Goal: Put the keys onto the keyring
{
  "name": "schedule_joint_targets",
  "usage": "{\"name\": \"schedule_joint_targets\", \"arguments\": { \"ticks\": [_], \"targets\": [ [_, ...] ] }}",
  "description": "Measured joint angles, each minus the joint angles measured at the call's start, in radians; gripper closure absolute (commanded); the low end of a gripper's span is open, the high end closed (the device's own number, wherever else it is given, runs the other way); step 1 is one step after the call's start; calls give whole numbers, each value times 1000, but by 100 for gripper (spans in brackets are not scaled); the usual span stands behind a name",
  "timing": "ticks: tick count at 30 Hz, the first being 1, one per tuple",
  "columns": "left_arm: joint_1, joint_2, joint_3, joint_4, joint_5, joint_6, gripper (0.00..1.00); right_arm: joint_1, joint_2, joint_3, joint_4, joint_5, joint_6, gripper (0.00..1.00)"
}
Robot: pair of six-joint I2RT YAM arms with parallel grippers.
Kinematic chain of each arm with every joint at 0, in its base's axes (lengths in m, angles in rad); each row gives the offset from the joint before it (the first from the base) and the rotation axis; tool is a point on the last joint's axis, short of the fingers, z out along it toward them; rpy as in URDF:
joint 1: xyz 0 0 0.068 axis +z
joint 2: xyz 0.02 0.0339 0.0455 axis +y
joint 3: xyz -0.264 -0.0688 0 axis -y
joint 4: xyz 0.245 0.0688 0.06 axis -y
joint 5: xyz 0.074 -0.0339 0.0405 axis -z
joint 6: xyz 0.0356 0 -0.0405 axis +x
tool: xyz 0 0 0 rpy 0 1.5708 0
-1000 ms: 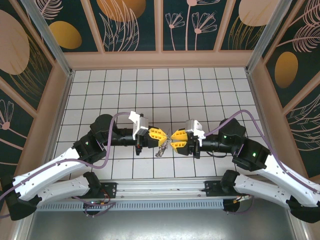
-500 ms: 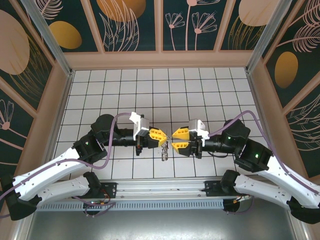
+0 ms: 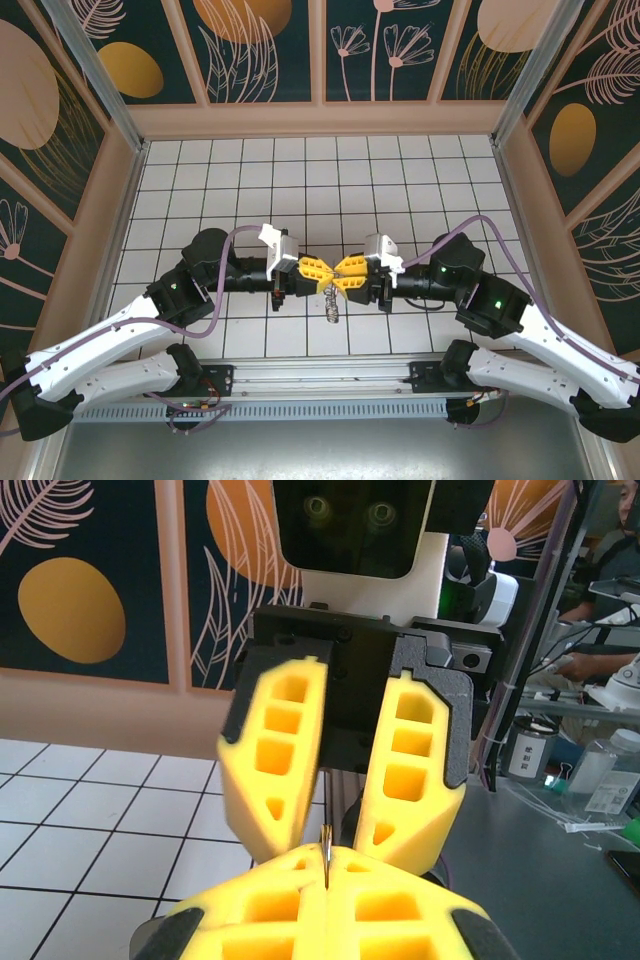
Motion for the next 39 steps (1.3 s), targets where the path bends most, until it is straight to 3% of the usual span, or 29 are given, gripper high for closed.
{"name": "schedule_joint_targets", "arguments": {
  "ticks": [4, 7, 12, 17, 22, 26, 29, 39],
  "targets": [
    [0, -2, 0, 0, -10, 0, 100, 0, 0, 0, 0, -2, -6, 88],
    [0, -6, 0, -4, -11, 0, 100, 0, -2, 0, -2, 2, -12, 100],
    [0, -7, 7, -26, -14, 2, 100, 0, 1, 2, -11, 10, -43, 100],
    [1, 30, 110, -202, -53, 68, 88, 0, 49, 71, -101, 48, -104, 100],
    [6, 86, 224, -393, -104, 163, 85, 0, 126, 163, -224, 78, -172, 100],
    [12, 131, 266, -521, -138, 222, 87, -5, 186, 200, -321, 98, -203, 100],
    [12, 154, 266, -584, -154, 252, 100, -6, 217, 206, -378, 108, -217, 100],
    [12, 105, 215, -547, -159, 259, 100, -2, 236, 223, -395, 105, -232, 100]
  ]
}}
